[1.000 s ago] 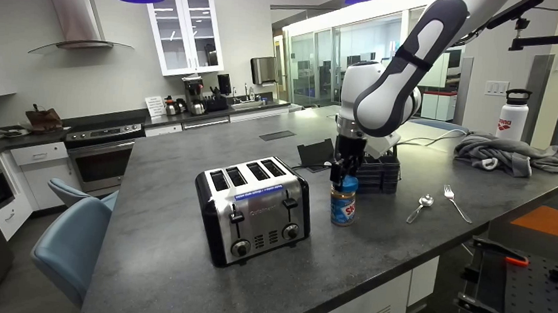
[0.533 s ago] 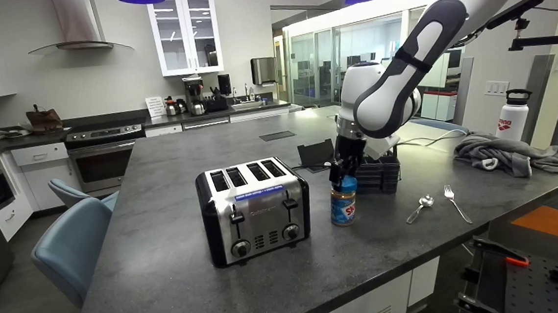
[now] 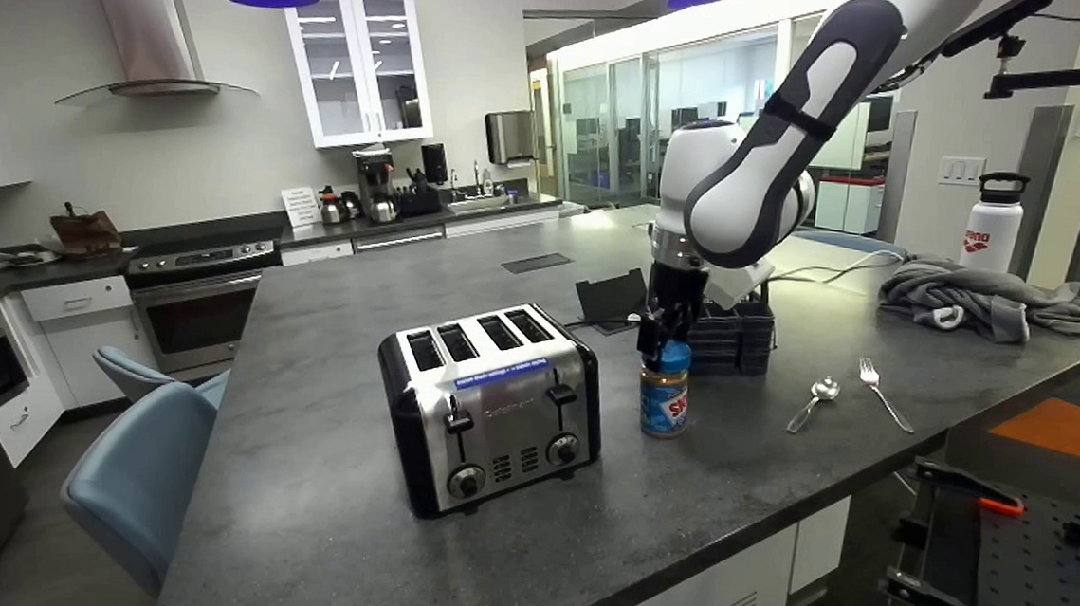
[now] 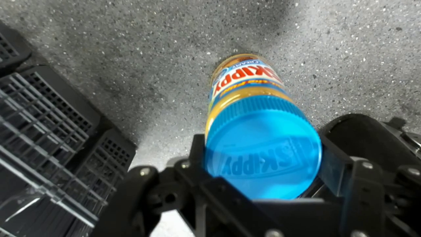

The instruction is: Put the blue lid on the bottle

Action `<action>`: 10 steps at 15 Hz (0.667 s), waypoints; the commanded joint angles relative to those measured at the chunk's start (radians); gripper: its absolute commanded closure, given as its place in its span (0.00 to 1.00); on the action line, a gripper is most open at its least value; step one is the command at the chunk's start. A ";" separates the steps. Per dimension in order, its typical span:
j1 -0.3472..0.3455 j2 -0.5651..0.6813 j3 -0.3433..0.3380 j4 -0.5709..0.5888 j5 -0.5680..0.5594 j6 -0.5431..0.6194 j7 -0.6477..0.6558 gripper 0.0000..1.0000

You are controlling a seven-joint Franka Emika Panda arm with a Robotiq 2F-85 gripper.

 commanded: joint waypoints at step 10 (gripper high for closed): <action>0.013 0.001 -0.026 0.015 -0.017 -0.054 0.056 0.05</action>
